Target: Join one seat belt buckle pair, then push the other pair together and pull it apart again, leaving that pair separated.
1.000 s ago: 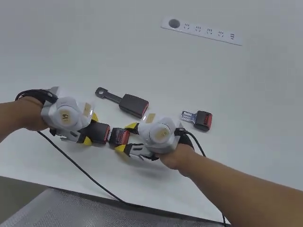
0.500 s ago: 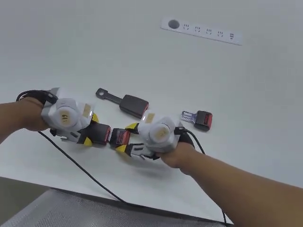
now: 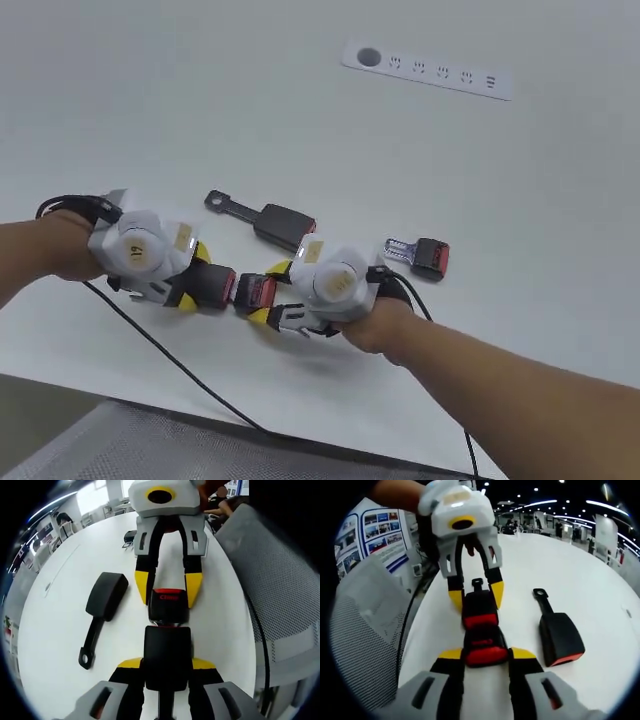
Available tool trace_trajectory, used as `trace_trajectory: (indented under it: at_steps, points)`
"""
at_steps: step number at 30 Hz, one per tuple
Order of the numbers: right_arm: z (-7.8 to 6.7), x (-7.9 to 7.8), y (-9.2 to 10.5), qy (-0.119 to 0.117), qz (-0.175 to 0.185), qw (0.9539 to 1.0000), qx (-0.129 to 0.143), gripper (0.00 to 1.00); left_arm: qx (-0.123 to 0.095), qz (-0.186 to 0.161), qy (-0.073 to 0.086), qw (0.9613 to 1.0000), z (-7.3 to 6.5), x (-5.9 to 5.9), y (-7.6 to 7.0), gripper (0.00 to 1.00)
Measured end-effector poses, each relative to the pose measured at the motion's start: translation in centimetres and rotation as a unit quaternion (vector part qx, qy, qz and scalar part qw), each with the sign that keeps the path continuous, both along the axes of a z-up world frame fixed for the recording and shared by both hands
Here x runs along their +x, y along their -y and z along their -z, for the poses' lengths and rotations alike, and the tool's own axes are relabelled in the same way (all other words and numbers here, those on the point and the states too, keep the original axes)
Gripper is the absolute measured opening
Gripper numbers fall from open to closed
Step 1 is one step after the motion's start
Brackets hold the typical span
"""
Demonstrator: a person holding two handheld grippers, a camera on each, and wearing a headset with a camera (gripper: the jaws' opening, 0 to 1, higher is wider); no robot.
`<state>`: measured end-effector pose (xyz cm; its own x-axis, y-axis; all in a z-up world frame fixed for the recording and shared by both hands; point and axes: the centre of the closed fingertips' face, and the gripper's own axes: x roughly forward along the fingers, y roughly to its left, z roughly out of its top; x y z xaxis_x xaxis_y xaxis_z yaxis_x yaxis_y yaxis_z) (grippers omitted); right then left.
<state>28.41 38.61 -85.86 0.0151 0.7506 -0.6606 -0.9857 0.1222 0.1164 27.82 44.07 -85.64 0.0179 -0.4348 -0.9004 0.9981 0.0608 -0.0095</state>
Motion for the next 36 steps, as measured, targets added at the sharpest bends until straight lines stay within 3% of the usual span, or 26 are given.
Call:
trace_trajectory:
  at_steps: [5, 13, 14, 20, 28, 36]
  points:
    - [0.05, 0.01, 0.24, 0.021, -0.014, 0.9997, 0.008, 0.34, -0.021, -0.017, 0.001, 0.9996, -0.05, 0.01, -0.02, 0.34]
    - [-0.07, -0.13, 0.36, 0.052, -0.024, 0.9982, 0.021, 0.33, -0.046, -0.012, 0.004, 0.9989, -0.11, -0.02, -0.01, 0.34]
    - [-0.15, -0.25, 0.39, 0.065, -0.027, 0.9973, 0.022, 0.33, -0.049, -0.012, 0.003, 0.9987, -0.09, -0.01, 0.05, 0.34]
    - [-0.21, -0.18, 0.51, 0.065, -0.02, 0.9973, 0.028, 0.33, -0.052, -0.006, -0.001, 0.9986, -0.09, -0.05, 0.14, 0.34]
    - [-0.07, -0.16, 0.58, 0.042, -0.01, 0.9984, 0.036, 0.32, -0.052, -0.005, -0.004, 0.9986, -0.04, -0.04, 0.15, 0.34]
    - [-0.04, -0.24, 0.58, 0.041, -0.003, 0.9983, 0.04, 0.32, -0.046, -0.001, -0.006, 0.9989, 0.01, -0.08, 0.09, 0.34]
